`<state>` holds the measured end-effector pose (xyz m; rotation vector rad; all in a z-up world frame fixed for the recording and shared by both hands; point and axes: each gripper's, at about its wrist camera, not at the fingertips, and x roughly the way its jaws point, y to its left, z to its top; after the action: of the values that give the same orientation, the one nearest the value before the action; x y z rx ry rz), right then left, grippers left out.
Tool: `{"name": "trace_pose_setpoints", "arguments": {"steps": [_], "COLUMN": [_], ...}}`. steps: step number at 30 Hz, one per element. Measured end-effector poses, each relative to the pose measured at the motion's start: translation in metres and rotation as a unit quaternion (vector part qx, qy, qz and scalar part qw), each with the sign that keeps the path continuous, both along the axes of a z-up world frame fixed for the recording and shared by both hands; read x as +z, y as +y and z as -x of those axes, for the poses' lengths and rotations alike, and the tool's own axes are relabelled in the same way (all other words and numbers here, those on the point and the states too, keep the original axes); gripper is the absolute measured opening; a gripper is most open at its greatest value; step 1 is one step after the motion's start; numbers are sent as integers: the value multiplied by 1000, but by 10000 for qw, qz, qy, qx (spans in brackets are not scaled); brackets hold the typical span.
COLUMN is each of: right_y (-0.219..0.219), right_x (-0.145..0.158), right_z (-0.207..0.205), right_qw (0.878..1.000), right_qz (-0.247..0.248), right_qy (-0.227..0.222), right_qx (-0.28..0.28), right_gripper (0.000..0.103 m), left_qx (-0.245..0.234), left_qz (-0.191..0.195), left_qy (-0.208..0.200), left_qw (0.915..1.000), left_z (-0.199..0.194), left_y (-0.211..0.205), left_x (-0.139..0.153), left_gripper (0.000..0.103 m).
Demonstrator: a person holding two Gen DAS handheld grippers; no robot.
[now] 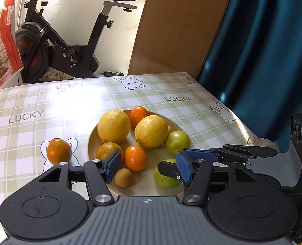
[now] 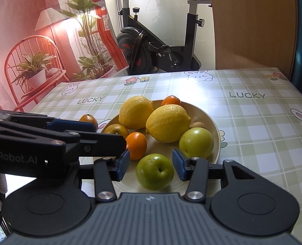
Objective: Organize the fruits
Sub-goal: 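Open the left tool to release the green fruit on the plate, then move the left tool to the orange on the bunny print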
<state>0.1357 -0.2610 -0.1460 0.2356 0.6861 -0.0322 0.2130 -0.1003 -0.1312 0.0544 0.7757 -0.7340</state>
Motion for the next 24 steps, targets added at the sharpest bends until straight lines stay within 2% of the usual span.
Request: {"name": "trace_pose_setpoints", "arguments": {"steps": [6, 13, 24], "right_y": [13, 29, 44], "right_x": [6, 11, 15], "right_z": [-3, -6, -13], "right_qw": [9998, 9991, 9979], "right_qz": [40, 76, 158], "right_qy": [-77, -152, -165], "right_qx": [174, 397, 608], "right_gripper": [49, 49, 49], "left_qx": [404, 973, 1384], "left_qz": [-11, 148, 223], "left_qy": [-154, -179, -208], "left_qw": [9991, 9950, 9899], "left_z": [3, 8, 6], "left_y": [30, 59, 83], "left_x": [9, 16, 19], "left_gripper": [63, 63, 63]}}
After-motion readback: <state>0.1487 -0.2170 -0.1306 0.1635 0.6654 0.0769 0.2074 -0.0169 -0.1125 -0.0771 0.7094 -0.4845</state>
